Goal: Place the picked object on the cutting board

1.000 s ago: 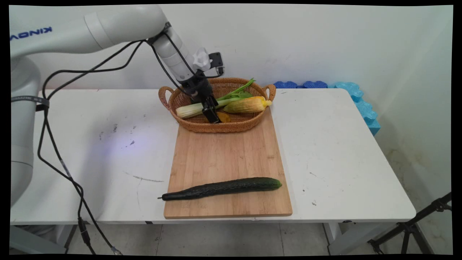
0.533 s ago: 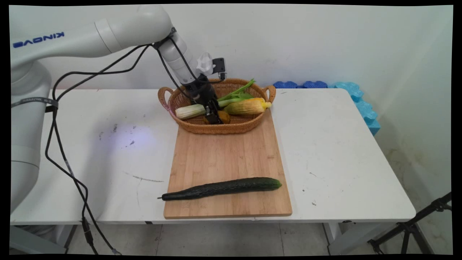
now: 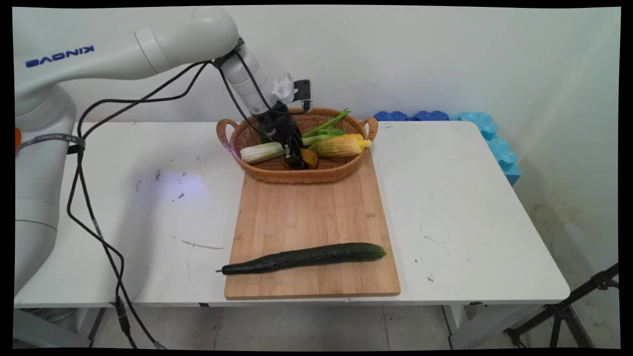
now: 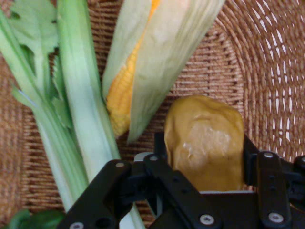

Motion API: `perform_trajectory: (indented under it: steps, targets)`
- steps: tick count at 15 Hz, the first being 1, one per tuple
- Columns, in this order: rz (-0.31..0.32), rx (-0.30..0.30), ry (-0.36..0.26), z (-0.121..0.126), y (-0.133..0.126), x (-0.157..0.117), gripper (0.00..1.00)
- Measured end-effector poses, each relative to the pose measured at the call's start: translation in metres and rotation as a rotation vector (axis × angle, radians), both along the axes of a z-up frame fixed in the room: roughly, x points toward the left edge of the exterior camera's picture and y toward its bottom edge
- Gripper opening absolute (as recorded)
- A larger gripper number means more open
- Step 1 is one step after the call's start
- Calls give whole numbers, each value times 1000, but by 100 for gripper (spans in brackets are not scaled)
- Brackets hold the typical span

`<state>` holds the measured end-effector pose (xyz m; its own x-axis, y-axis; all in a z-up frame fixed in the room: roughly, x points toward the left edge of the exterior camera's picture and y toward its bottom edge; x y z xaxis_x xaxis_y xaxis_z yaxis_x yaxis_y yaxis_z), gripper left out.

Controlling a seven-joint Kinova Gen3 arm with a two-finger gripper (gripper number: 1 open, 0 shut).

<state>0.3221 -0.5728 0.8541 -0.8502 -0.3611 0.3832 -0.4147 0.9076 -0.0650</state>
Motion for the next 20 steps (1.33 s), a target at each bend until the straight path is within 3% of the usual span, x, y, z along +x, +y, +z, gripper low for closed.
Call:
perform_trajectory:
  steps: [5, 10, 15, 20]
  targets:
    - [5, -52, 17, 29, -1, -3, 0]
    - [95, -81, 102, 96, 24, -16, 0]
    - [202, -32, 212, 151, 69, -40, 0]
    - [287, 33, 264, 152, 111, -67, 0]
